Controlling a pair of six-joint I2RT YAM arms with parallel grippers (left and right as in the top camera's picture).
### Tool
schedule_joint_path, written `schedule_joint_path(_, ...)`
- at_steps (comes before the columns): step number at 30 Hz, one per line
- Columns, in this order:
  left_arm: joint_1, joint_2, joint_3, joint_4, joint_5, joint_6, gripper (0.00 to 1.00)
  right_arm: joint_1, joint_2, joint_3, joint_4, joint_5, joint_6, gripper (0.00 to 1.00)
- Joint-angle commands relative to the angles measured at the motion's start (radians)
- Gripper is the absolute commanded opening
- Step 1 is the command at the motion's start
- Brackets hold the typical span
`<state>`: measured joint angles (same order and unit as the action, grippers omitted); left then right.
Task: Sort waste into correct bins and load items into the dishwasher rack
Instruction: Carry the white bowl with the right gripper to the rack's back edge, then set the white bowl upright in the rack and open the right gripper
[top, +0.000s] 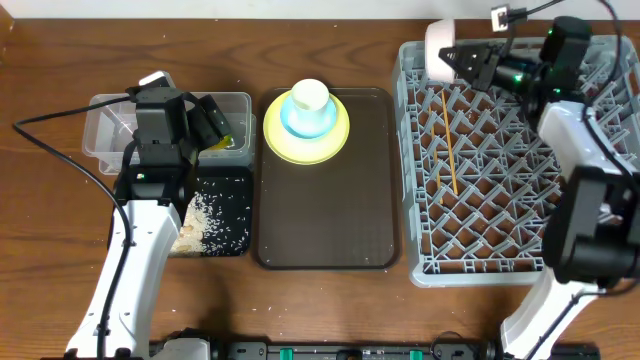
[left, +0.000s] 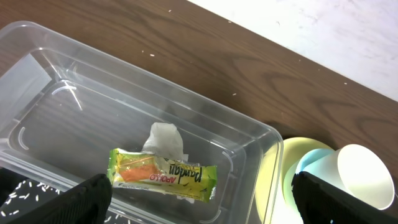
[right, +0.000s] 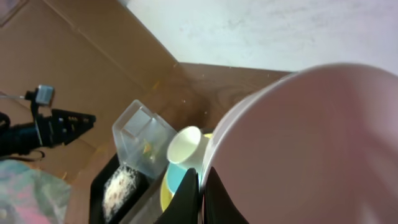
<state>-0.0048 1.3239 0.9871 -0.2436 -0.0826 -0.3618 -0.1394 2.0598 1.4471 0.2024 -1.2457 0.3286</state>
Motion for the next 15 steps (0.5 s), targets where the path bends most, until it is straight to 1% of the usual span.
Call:
schedule_joint_path(1,0.002,-0.004,0.018,-0.002,-0.012,0.010,0.95,-0.024,0.050,0.014,0.070,-0.096,0.124,0.01)
schedule_joint_path(3,0.002,-0.004,0.018,-0.002,-0.012,0.010,0.95,-0.036,0.071,0.014,0.086,-0.098,0.146,0.01)
schedule_joint_path(10,0.002,-0.004,0.018,-0.002,-0.012,0.010,0.95,-0.089,0.080,0.014,0.075,-0.128,0.158,0.02)
schedule_joint_path(11,0.002,-0.004,0.018,-0.002,-0.012,0.010,0.95,-0.095,0.080,0.014,0.062,-0.127,0.157,0.03)
schedule_joint_path(13,0.002,-0.004,0.018,-0.002,-0.012,0.010,0.95,-0.111,0.080,0.014,0.027,-0.127,0.157,0.11)
schedule_joint_path(15,0.002,-0.004,0.018,-0.002,-0.012,0.010,0.95,-0.125,0.080,0.014,-0.010,-0.127,0.156,0.16)
